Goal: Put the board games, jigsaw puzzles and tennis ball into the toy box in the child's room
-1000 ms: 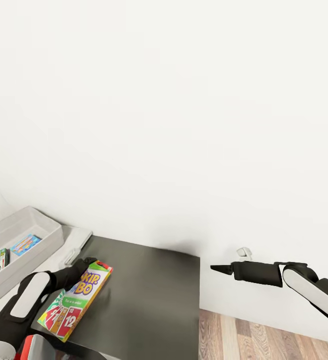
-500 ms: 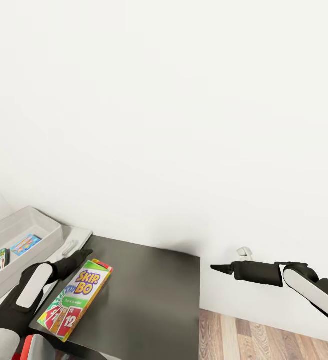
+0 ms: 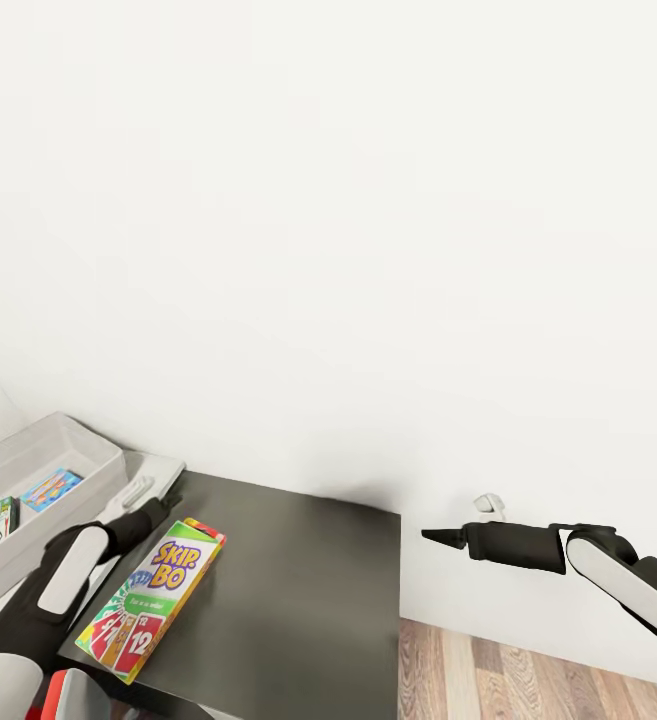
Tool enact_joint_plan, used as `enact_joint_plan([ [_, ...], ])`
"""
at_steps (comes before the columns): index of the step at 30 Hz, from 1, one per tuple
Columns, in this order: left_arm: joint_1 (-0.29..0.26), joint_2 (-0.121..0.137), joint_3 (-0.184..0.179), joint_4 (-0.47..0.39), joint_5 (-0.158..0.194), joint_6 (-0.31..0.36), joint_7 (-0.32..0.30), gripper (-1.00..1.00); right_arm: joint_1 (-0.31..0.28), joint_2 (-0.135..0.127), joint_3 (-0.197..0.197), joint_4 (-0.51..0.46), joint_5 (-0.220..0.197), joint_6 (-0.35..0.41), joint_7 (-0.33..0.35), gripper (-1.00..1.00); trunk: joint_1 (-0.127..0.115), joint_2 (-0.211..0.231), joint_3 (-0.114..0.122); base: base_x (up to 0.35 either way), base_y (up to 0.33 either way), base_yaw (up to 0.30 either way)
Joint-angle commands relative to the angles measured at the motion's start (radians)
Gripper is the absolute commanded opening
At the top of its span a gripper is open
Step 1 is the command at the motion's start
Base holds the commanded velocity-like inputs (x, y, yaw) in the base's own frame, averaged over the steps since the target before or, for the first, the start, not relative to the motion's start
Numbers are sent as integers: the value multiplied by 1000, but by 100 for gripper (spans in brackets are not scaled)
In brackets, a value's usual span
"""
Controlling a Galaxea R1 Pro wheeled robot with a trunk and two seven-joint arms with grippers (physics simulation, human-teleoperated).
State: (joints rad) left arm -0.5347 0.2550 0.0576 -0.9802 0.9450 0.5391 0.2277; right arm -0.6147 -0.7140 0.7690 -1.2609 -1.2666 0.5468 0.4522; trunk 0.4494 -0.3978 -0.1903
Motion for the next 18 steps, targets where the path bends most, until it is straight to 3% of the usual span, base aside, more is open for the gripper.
enact_joint_plan([
  [1, -1, 0, 1, -2, 10, 4, 9, 100, -2, -1, 3, 0, -7, 3, 0, 100, 1, -2, -2, 0, 0, 0],
  [12, -2, 0, -3, 21, 2, -5, -23, 100, -2, -1, 3, 0, -7, 2, 0, 100, 1, -2, -2, 0, 0, 0],
  [18, -2, -2, -5, 25, -20, -6, -32, 100, -2, -1, 3, 0, -7, 2, 0, 100, 1, -2, -2, 0, 0, 0],
])
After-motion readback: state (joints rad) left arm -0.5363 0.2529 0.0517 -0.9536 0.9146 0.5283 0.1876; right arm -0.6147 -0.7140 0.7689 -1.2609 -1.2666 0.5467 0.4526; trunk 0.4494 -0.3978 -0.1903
